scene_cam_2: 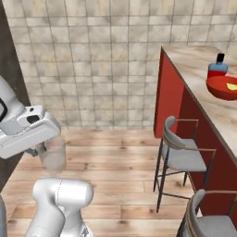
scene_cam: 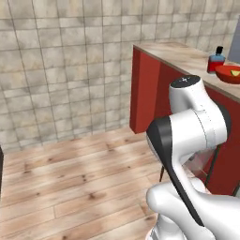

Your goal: There is a bowl on the dining counter. Grab a lemon wedge from the fridge and place it in the bowl. Then get the liquor bottle and glass cup from the cabinet and place them next to the bowl.

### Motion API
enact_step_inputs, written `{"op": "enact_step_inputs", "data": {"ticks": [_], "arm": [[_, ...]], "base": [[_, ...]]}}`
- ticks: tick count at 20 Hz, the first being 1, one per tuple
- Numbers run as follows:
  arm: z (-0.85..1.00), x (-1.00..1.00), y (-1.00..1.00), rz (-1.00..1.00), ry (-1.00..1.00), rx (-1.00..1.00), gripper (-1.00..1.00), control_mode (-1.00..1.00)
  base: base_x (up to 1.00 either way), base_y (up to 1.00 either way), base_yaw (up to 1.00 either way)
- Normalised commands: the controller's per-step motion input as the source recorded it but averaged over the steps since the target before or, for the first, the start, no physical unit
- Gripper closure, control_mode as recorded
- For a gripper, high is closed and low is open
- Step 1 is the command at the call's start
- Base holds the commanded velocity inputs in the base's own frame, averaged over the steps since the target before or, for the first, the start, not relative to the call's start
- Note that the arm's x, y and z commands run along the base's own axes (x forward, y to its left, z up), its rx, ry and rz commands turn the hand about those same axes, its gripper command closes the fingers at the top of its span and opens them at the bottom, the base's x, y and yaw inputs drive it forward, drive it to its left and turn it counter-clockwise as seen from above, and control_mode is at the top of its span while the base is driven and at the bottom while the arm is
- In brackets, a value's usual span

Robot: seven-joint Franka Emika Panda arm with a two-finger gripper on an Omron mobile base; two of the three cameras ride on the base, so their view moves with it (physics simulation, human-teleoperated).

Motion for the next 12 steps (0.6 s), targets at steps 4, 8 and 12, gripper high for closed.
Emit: {"op": "enact_step_inputs", "data": {"ticks": [4, 8, 12], "arm": [[0.00, 0.00, 0.00, 0.00, 0.00, 0.00, 1.00, 1.00], [0.00, 0.00, 0.00, 0.00, 0.00, 0.00, 1.00, 1.00], [0.00, 0.00, 0.00, 0.00, 0.00, 0.00, 1.00, 1.00]], "base": [[0.99, 0.00, -0.28], [0.89, 0.00, -0.32], [0.76, 0.00, -0.37]]}}
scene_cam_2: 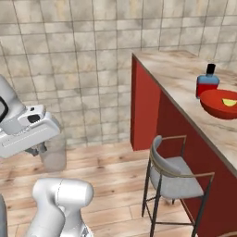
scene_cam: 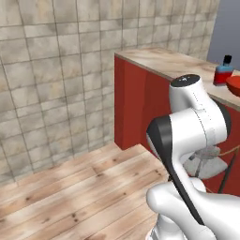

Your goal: There is a bowl on the dining counter. Grab a lemon wedge from the fridge and place it in the bowl. Then get the liquor bottle and glass cup from the cabinet and place them next to the bowl.

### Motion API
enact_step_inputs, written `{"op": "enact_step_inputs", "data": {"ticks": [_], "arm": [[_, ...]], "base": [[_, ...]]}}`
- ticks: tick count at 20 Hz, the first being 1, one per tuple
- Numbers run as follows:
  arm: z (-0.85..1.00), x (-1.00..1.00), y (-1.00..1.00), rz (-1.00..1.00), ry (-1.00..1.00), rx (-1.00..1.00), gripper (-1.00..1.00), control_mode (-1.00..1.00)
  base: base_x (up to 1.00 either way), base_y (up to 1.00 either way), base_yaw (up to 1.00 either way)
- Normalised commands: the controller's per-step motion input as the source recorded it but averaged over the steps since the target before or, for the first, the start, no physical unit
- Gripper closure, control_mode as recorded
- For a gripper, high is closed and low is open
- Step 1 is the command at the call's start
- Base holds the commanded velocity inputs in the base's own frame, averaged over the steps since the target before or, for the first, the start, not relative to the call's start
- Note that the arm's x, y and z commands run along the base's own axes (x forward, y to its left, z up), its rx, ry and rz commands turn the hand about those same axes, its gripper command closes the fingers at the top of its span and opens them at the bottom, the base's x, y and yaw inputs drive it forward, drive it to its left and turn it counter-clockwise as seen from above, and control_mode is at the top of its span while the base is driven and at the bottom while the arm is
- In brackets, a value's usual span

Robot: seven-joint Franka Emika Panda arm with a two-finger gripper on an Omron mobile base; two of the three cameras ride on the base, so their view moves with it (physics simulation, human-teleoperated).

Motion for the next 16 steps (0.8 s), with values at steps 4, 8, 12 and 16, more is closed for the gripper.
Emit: {"op": "enact_step_inputs", "data": {"ticks": [4, 8, 12, 16], "arm": [[0.00, 0.00, 0.00, 0.00, 0.00, 0.00, 1.00, 1.00], [0.00, 0.00, 0.00, 0.00, 0.00, 0.00, 1.00, 1.00], [0.00, 0.00, 0.00, 0.00, 0.00, 0.00, 1.00, 1.00], [0.00, 0.00, 0.00, 0.00, 0.00, 0.00, 1.00, 1.00]], "base": [[0.69, -0.04, -0.39], [0.66, -0.07, -0.39], [0.63, -0.10, -0.39], [0.50, -0.13, -0.40]]}}
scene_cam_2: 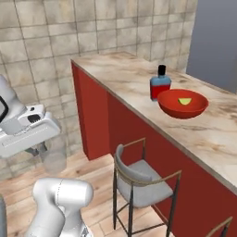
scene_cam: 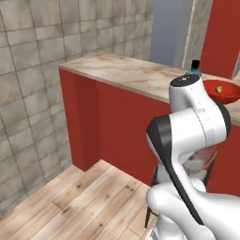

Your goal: There is a bowl on the dining counter. Grab a lemon wedge from the fridge and place it in the bowl. Then get the liquor bottle and glass cup from the cabinet and place them next to the bowl.

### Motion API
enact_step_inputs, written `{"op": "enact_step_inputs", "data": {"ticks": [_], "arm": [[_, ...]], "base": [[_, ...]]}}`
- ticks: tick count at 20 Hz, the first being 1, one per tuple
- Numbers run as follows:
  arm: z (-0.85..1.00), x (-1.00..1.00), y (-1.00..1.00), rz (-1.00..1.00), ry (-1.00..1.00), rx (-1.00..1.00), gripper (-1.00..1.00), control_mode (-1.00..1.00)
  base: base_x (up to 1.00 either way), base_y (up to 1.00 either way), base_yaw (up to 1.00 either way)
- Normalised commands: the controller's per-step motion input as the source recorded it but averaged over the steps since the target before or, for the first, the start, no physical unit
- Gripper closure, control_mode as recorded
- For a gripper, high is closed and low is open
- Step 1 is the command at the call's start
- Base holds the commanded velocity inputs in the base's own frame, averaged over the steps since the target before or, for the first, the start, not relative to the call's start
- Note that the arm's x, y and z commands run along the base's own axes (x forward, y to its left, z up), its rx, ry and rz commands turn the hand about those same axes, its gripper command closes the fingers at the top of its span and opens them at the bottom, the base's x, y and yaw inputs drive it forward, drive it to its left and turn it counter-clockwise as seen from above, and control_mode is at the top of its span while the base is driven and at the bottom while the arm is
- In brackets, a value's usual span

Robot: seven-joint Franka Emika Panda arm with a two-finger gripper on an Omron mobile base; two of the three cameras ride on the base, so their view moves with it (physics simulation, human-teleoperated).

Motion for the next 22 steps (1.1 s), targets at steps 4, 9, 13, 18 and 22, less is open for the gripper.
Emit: {"op": "enact_step_inputs", "data": {"ticks": [4, 9, 13, 18, 22], "arm": [[0.00, 0.00, 0.00, 0.00, 0.00, 0.00, 1.00, 1.00], [0.00, 0.00, 0.00, 0.00, 0.00, 0.00, 1.00, 1.00], [0.00, 0.00, 0.00, 0.00, 0.00, 0.00, 1.00, 1.00], [0.00, 0.00, 0.00, 0.00, 0.00, 0.00, 1.00, 1.00], [0.00, 0.00, 0.00, 0.00, 0.00, 0.00, 1.00, 1.00]], "base": [[0.42, -0.13, -0.40], [0.39, -0.10, -0.40], [0.49, -0.01, -0.40], [0.47, 0.00, -0.41], [0.38, 0.00, -0.37]]}}
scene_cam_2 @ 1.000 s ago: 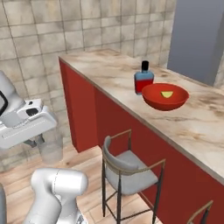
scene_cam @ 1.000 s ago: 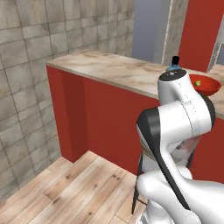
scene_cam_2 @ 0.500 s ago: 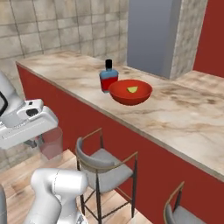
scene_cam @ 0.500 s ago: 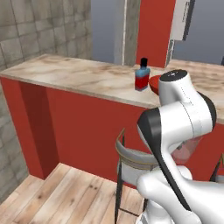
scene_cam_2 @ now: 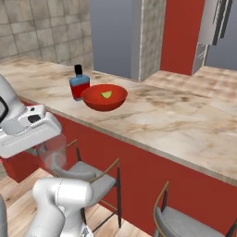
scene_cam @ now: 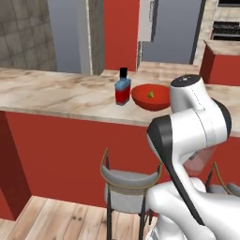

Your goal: There is a bowl on the dining counter. Grab a lemon wedge from the fridge and place it in the bowl. Then get the liquor bottle and glass cup from the cabinet and place them next to the bowl.

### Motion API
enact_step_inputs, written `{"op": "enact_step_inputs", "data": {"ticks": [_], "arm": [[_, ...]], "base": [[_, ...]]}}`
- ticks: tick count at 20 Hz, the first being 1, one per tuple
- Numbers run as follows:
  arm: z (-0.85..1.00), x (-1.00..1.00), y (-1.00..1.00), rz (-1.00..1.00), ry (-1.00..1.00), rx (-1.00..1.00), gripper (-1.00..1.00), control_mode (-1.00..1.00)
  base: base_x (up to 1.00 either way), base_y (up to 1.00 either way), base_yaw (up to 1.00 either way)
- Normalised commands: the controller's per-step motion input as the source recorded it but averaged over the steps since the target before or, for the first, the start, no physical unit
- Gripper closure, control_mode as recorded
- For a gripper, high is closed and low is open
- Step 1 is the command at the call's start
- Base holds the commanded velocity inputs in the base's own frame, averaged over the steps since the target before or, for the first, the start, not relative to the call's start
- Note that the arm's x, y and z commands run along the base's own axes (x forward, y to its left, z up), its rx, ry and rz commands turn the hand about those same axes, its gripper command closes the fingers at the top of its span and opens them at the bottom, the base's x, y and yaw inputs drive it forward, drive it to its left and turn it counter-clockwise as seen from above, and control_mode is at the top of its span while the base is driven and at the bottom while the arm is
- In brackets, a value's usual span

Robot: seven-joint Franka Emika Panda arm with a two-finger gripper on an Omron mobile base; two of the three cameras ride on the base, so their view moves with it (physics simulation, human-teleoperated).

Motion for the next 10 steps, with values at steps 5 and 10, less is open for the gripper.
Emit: {"op": "enact_step_inputs", "data": {"ticks": [5, 10], "arm": [[0.00, 0.32, 0.00, -0.12, 0.03, 0.03, 1.00, -1.00], [0.12, 0.71, -0.12, -0.14, 0.01, 0.07, 1.00, -1.00]], "base": [[0.15, 0.00, -0.12], [0.00, 0.00, 0.00]]}}
